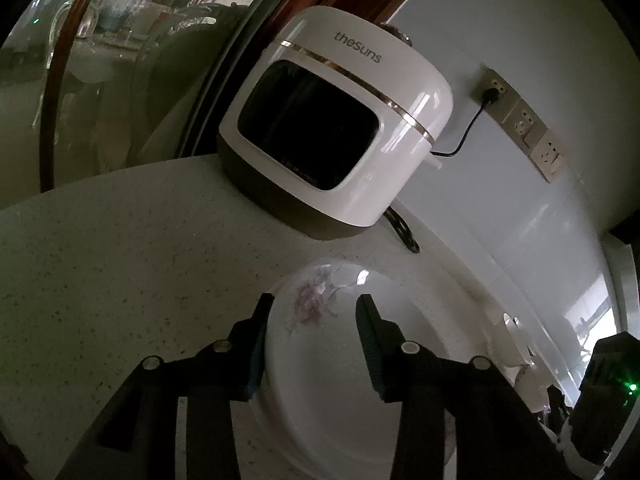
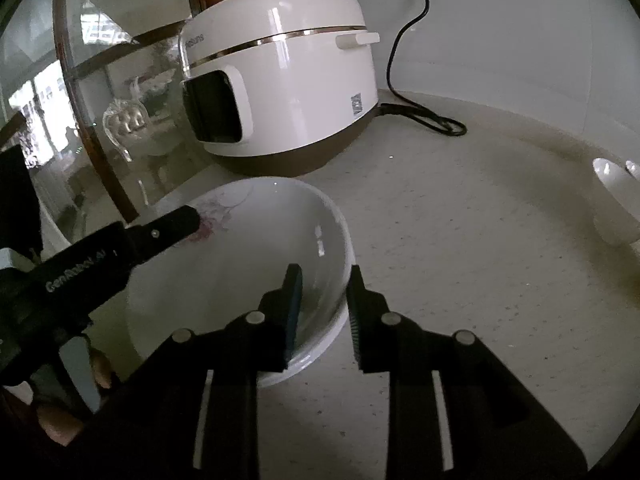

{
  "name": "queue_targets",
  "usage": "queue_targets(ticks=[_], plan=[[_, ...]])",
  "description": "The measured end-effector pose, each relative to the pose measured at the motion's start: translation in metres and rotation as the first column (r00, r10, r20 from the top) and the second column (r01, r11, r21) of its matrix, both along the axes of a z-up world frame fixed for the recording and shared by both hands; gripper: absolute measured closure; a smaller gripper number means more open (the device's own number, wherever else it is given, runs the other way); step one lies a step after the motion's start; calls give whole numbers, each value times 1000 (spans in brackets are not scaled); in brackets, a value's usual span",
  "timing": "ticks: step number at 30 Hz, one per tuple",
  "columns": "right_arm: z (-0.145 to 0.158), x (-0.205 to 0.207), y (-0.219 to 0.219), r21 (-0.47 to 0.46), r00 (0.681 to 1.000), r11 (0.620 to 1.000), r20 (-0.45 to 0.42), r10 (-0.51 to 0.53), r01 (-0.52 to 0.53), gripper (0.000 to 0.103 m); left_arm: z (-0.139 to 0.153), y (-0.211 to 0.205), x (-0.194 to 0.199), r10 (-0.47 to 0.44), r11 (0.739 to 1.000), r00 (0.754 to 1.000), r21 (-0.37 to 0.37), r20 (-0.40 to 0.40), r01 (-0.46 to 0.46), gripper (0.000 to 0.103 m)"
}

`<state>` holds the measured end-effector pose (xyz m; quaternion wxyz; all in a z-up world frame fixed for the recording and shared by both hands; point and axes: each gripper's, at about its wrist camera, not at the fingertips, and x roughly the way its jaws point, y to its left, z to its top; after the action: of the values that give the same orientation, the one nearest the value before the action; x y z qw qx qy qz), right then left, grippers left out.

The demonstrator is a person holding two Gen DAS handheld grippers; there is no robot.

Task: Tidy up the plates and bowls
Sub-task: 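Lower the plate onto the stack and open both tools, then move both tools to the large green-rimmed white bowl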

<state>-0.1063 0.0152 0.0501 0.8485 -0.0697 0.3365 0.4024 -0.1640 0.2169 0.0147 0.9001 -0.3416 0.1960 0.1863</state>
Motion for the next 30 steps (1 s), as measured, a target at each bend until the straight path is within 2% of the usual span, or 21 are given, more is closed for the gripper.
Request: queue_targets(ticks=[1, 3, 4, 7, 10, 11, 12, 15, 24, 28, 30], plan=[[1, 0, -1, 1, 1000, 1000, 14, -4, 4, 71, 1, 0, -1, 0, 1000, 1000, 2, 5, 0, 58], [6, -5, -2, 5, 998, 1000, 66, -15, 14, 47, 2, -1, -4, 11, 1000, 1000, 8, 19, -11, 55], [8, -8, -2, 4, 995, 1000, 98, -14, 14, 43, 2, -1, -4, 11, 1000, 1000, 8, 20, -11, 55], [11, -14, 0, -6, 992, 1000, 123, 10, -10, 42, 2, -1, -5, 11, 1000, 1000, 7, 23, -11, 55], [10, -11, -1, -1, 995, 1000, 101, 5, -5, 42, 2, -1, -6, 18, 1000, 999, 5, 30, -18, 54], [9, -10, -3, 2, 996, 1000, 93, 3, -4, 41, 3, -1, -7, 26, 1000, 999, 6, 36, -26, 50], [8, -9, -4, 4, 997, 1000, 80, 3, -3, 40, 3, -1, -8, 37, 999, 999, 8, 35, -37, 39], [7, -5, -7, 21, 999, 1000, 52, -8, 7, 36, 5, -3, -15, 97, 995, 994, 27, 55, -99, 23], [5, 13, -34, 130, 994, 986, -38, -105, 110, 31, 7, -5, -18, 94, 995, 992, 31, 83, -97, 19], [3, 24, -48, 170, 981, 968, -73, -177, 187, 29, 8, -7, -21, 92, 995, 991, 38, 95, -96, 18], [3, 30, -55, 192, 974, 955, -85, -211, 224, 24, 10, -8, -22, 67, 996, 990, 42, 124, -73, 16]])
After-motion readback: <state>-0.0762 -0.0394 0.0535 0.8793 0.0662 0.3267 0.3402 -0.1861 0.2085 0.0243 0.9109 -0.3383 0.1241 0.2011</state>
